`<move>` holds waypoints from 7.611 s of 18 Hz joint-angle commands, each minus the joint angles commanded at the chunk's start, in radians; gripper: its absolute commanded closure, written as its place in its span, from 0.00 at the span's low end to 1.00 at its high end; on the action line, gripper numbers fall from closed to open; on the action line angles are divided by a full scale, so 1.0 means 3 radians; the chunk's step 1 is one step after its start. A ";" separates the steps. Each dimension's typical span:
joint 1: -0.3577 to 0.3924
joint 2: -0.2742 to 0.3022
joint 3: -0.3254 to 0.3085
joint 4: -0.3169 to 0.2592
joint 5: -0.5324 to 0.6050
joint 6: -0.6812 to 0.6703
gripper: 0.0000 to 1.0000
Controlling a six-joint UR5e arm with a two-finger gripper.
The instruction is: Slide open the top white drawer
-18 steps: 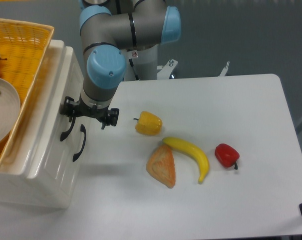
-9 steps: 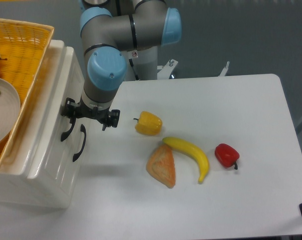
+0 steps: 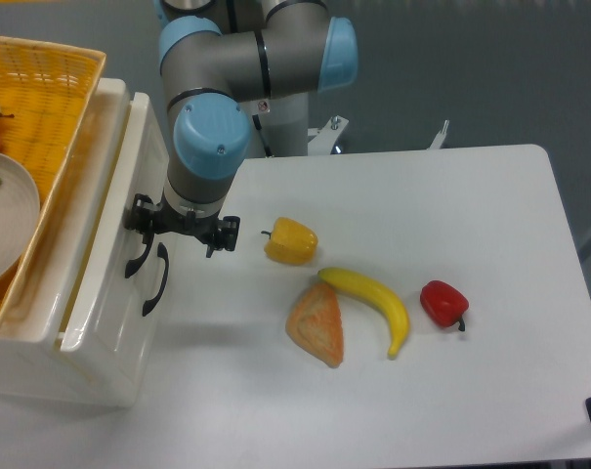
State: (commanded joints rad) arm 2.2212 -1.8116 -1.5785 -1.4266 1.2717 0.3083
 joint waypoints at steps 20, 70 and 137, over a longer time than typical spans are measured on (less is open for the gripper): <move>0.0169 0.0005 0.0000 -0.0031 0.0082 0.0266 0.00; 0.0516 -0.0072 0.0169 -0.0107 0.0199 0.0588 0.00; 0.0910 -0.0143 0.0271 -0.0501 -0.0005 0.0941 0.00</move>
State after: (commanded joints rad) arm 2.4943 -1.8546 -1.4972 -1.5768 1.2701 0.5905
